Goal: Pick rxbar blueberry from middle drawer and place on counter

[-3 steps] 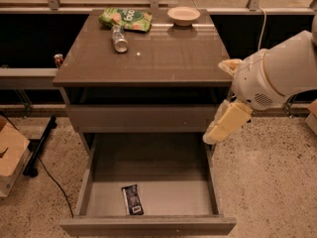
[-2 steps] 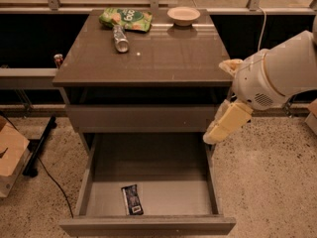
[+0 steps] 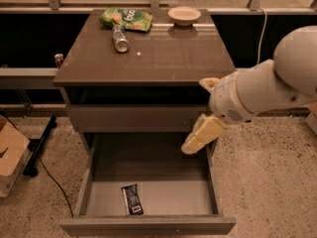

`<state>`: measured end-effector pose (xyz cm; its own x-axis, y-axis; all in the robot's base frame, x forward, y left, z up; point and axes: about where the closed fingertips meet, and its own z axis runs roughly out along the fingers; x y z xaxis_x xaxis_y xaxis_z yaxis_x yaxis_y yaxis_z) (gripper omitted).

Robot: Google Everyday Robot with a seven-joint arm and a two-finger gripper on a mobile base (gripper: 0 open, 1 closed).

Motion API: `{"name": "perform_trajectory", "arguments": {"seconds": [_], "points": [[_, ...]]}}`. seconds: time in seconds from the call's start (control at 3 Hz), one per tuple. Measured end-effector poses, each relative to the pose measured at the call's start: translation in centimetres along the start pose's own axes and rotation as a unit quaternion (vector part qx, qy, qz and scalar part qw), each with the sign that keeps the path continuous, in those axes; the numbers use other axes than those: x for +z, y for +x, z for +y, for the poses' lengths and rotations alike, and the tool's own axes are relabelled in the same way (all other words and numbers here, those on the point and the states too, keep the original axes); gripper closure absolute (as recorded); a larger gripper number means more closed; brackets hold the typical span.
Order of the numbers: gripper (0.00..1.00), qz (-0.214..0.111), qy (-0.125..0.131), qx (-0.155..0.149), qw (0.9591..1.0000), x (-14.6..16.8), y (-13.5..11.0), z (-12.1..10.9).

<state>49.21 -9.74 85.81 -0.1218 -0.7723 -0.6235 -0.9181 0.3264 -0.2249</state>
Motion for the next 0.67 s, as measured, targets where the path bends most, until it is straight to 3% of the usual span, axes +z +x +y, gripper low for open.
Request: {"name": "perform_trajectory", "arguments": {"seconds": [0.33,0.67], "points": [[0.00,-0.036,-0.021,0.005,0.9991,5.6,0.9,0.9],[0.00,-0.057,-0.021,0.011,0.9981,9.3,1.9,1.3]]}}
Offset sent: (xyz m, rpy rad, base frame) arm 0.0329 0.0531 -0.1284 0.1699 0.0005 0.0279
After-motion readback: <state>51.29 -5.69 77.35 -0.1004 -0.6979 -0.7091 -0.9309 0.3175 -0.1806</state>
